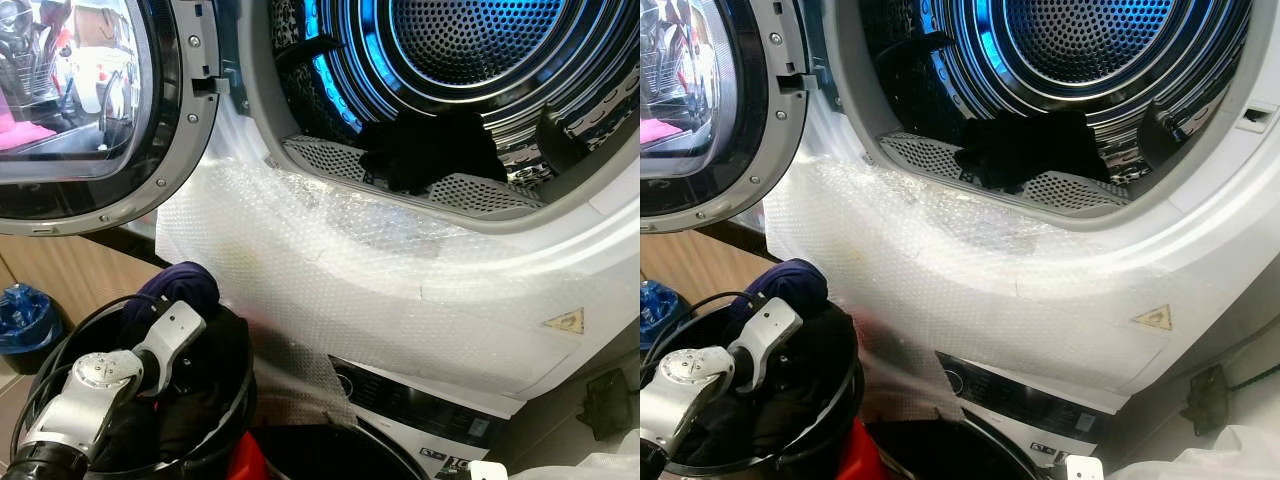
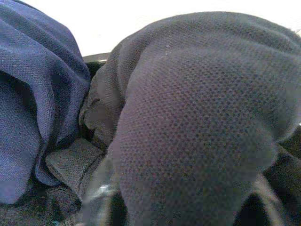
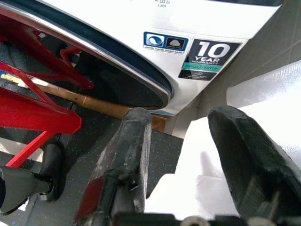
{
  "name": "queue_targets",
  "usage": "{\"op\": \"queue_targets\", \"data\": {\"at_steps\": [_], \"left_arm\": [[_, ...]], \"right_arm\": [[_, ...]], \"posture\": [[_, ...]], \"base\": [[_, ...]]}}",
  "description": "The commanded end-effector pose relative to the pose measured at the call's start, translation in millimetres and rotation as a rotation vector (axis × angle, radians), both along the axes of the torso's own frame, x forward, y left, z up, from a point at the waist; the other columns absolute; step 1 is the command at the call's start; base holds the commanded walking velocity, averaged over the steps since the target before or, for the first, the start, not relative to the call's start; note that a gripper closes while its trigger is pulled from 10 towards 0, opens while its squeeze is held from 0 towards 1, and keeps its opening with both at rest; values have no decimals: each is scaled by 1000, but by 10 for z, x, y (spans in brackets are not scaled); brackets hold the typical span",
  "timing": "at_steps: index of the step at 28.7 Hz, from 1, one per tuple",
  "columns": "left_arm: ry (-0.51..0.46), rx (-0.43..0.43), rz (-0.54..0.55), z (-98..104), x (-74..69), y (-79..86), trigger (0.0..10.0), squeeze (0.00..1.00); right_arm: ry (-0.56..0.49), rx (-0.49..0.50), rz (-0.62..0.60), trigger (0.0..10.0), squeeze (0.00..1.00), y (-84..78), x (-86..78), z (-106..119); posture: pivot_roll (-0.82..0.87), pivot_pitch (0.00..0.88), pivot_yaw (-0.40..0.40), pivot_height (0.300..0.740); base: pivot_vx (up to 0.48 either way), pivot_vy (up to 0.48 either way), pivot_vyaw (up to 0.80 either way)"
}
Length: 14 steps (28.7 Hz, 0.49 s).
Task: Clothes washing
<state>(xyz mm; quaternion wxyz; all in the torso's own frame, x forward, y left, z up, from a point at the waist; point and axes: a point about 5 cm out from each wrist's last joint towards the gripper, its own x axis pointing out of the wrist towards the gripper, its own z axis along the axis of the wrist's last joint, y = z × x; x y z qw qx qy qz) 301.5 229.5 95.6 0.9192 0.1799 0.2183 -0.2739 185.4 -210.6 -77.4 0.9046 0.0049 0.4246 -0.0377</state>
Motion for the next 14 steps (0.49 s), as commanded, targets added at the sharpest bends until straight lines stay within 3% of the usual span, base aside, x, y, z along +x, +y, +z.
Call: {"op": "queue_targets", "data": {"at_steps": [1,12,14], "left_arm": [[38,-2,21,-75,-53,9,0,0],[29,-98,73,-42,-102,-6,0,0],[7,-162,118,5,-107,15,0,0]], "right_arm": [[-6,4,12,10000,0,23,13,4],[1,15,31,10000,0,73,12,-6],[2,17,34,10000,0,81,13,-7]], "posture": [[313,0,-91,740],[333,0,-93,740],[334,0,-92,740]], "base": [[0,0,0],[0,0,0],[0,0,0]]}}
